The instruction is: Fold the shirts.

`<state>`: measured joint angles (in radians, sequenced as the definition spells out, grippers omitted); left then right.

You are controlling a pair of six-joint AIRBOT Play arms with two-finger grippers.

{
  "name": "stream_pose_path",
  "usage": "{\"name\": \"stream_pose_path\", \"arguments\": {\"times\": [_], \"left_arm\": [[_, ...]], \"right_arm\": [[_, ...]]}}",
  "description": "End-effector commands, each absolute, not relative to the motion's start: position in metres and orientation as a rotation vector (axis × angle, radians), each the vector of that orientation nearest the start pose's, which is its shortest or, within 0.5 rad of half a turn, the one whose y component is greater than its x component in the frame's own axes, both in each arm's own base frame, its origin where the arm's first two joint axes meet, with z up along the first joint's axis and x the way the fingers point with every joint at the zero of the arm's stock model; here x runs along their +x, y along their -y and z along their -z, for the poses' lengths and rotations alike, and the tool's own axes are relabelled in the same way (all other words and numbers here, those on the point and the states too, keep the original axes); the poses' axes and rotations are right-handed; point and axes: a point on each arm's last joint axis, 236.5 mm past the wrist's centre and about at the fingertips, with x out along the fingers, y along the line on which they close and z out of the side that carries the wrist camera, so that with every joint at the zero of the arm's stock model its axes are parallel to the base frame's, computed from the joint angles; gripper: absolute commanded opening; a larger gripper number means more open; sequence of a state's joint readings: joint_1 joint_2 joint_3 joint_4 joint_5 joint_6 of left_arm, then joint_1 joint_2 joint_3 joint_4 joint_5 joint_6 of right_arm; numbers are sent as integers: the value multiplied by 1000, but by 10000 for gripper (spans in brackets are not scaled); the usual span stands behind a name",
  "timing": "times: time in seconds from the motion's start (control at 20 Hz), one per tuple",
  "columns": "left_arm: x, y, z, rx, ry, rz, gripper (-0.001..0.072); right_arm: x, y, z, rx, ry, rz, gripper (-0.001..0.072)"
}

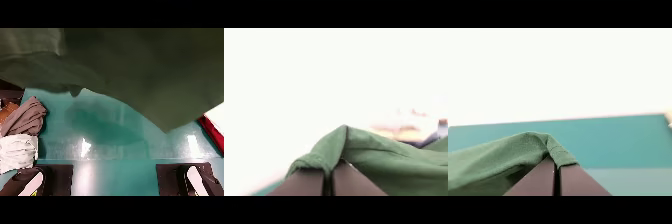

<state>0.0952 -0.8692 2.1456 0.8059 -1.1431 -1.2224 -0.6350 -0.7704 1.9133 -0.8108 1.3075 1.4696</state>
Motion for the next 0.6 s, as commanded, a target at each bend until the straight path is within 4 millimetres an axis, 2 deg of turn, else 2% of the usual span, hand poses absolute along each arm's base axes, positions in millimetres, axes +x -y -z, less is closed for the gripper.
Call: {"name": "stream_pose_path", "arguments": {"times": [0.0, 0.05, 0.1, 0.15, 0.2, 0.35, 0.45, 0.55], "left_arm": [[149, 129, -607, 80, 341, 555, 28], [151, 126, -605, 87, 330, 540, 28], [162, 122, -597, 77, 297, 524, 28], [180, 117, -585, 54, 247, 509, 28], [206, 114, -563, 18, 170, 504, 28], [301, 107, -468, -120, -138, 506, 28], [357, 110, -383, -199, -407, 538, 28], [393, 115, -307, -265, -644, 581, 28]], "right_arm": [[228, -6, -522, 129, -60, 9, 10], [231, -2, -515, 139, -100, 16, 10], [237, 5, -502, 175, -163, 21, 10], [246, 14, -486, 214, -234, 18, 10], [257, 24, -464, 265, -320, 12, 9], [298, 50, -387, 422, -564, -34, 9], [322, 61, -307, 479, -824, -17, 9], [338, 62, -237, 436, -1064, 26, 9]]}}
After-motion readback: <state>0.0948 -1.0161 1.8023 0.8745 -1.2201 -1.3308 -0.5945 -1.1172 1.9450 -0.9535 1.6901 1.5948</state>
